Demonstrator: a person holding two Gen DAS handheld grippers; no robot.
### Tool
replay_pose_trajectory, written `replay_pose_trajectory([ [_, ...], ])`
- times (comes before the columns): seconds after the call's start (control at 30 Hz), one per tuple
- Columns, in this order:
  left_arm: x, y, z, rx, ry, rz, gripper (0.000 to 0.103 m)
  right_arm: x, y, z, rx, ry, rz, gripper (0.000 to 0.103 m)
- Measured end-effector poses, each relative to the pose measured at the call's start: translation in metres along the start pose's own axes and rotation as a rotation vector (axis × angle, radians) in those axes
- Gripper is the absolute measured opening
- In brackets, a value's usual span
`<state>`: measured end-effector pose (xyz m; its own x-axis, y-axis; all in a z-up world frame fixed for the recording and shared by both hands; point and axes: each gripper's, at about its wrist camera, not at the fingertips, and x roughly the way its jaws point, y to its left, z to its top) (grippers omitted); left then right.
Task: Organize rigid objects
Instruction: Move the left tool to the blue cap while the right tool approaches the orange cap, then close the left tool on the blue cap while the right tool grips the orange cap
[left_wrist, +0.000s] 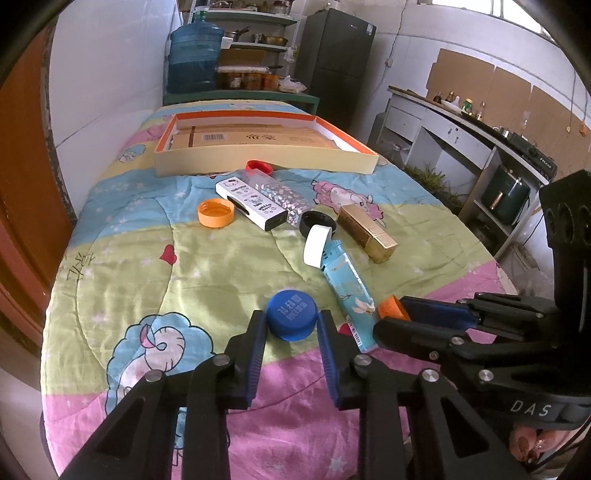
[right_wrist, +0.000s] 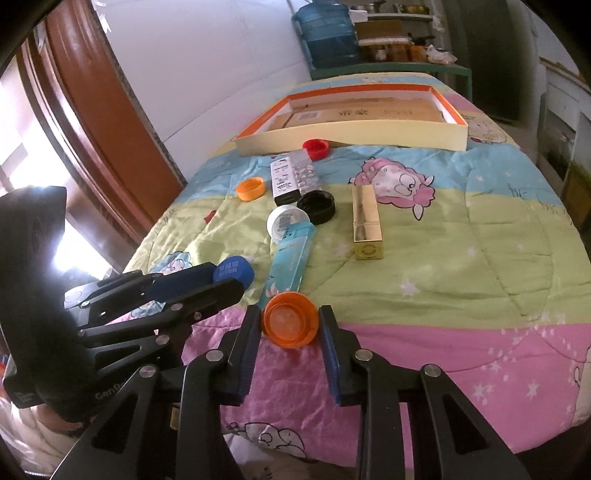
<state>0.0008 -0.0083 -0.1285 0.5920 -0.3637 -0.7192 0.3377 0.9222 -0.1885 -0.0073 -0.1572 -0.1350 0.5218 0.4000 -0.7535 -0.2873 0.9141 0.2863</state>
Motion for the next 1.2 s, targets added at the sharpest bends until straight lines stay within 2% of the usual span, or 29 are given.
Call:
replay_pose_trajectory([
  [0.23, -0.001, 0.003, 0.002, -0.019, -0.007, -0.024, 0.028, -0.006, 0.0, 0.0, -0.005, -0.02, -0.012, 0.032],
  [0.6, -0.009, -0.001, 0.013, -0.002, -0.034, -0.008, 0.028, -0.018, -0.004, 0.007, -0.003, -0.047, -0.014, 0.032],
  [0.97, -0.02, -0.004, 0.044, 0.034, -0.08, 0.035, 0.028, -0.03, -0.008, 0.039, -0.049, -0.097, -0.026, 0.032],
  [1.2, -0.024, -0.005, 0.076, 0.057, -0.113, 0.053, 0.028, -0.036, -0.016, 0.068, -0.076, -0.121, -0.019, 0.032],
])
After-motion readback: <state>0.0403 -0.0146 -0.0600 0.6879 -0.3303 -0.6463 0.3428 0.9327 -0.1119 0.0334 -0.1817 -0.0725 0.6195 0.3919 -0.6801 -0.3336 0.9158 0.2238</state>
